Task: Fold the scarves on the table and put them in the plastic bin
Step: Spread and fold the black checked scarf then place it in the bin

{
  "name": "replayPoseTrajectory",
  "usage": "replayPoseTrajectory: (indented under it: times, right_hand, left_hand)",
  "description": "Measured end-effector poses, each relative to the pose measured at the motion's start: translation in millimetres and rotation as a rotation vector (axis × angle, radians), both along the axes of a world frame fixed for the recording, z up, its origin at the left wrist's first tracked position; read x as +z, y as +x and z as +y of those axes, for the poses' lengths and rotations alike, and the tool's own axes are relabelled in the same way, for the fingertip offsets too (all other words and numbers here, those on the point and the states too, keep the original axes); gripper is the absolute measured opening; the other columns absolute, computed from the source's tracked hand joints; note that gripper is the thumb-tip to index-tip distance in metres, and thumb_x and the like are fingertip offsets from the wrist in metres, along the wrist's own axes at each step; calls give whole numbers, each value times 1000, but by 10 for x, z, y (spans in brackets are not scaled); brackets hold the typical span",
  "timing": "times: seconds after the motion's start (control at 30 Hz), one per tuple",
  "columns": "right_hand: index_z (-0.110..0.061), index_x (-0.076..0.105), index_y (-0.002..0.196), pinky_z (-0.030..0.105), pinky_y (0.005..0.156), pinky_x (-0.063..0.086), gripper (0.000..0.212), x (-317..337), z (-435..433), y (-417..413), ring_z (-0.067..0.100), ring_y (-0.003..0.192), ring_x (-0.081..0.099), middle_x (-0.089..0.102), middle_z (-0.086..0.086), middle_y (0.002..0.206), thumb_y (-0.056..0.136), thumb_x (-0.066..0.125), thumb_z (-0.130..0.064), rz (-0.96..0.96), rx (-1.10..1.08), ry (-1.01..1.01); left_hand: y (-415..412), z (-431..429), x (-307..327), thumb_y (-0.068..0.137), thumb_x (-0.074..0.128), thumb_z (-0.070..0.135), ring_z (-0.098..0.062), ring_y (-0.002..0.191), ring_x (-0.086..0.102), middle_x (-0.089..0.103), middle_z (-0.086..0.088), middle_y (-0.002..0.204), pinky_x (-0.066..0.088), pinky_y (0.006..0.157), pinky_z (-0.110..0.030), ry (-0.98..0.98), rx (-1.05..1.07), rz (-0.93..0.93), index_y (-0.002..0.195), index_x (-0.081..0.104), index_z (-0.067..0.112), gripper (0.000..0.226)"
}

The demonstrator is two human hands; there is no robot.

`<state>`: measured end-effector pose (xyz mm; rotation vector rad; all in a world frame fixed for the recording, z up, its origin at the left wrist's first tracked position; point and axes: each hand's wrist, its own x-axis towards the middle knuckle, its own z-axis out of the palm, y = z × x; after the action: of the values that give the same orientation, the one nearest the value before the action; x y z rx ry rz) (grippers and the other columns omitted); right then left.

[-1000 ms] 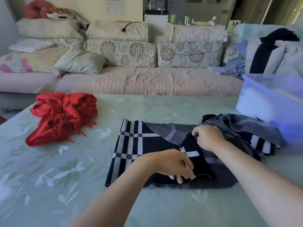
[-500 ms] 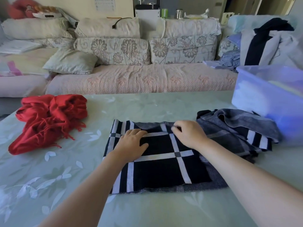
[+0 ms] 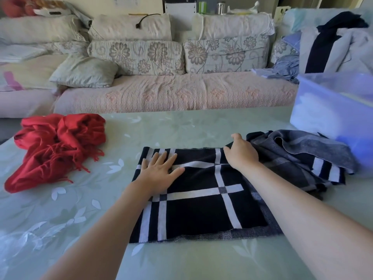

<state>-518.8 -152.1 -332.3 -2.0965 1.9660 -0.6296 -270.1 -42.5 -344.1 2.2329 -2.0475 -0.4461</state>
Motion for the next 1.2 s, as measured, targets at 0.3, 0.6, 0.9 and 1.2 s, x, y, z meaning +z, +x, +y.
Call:
replayPoseTrajectory:
  times: [0.3, 0.6, 0.9, 1.2]
  right_hand:
    - [-15, 56, 136, 35, 96, 46, 39, 3, 158, -140, 28, 125, 55, 60, 7, 136, 98, 56, -19, -152, -40, 71]
    - [-17, 76, 103, 33, 96, 50, 33, -5, 8, -171, 22, 113, 62, 70, 3, 120, 93, 50, 0, -228, 10, -22]
    - [-15, 76, 106, 29, 99, 47, 38, -200, -114, -183, 21, 117, 60, 69, 4, 121, 85, 51, 5, -190, 17, -57]
    - [-17, 49, 137, 37, 84, 47, 43, -95, 73, -203, 30, 110, 58, 47, 9, 135, 96, 49, -10, -81, 48, -39]
  left_hand:
    - [191, 103, 121, 100, 23, 56, -19, 149, 14, 19, 7, 161, 10, 120, -46, -67, 118, -43, 153, 21, 35, 57]
    - [382, -336, 65, 104, 26, 34, -26, 131, 36, 39, 5, 152, 34, 103, -41, -198, 60, -303, 148, 31, 33, 44]
    - [610, -797, -58, 99, 48, 29, -26, 103, 54, 64, -2, 106, 38, 86, -37, -451, 169, -247, 106, 69, 26, 22]
    - [616, -547, -94, 89, 57, 14, -31, 106, 53, 64, -7, 112, 38, 90, -40, -550, 167, -281, 114, 66, 21, 27]
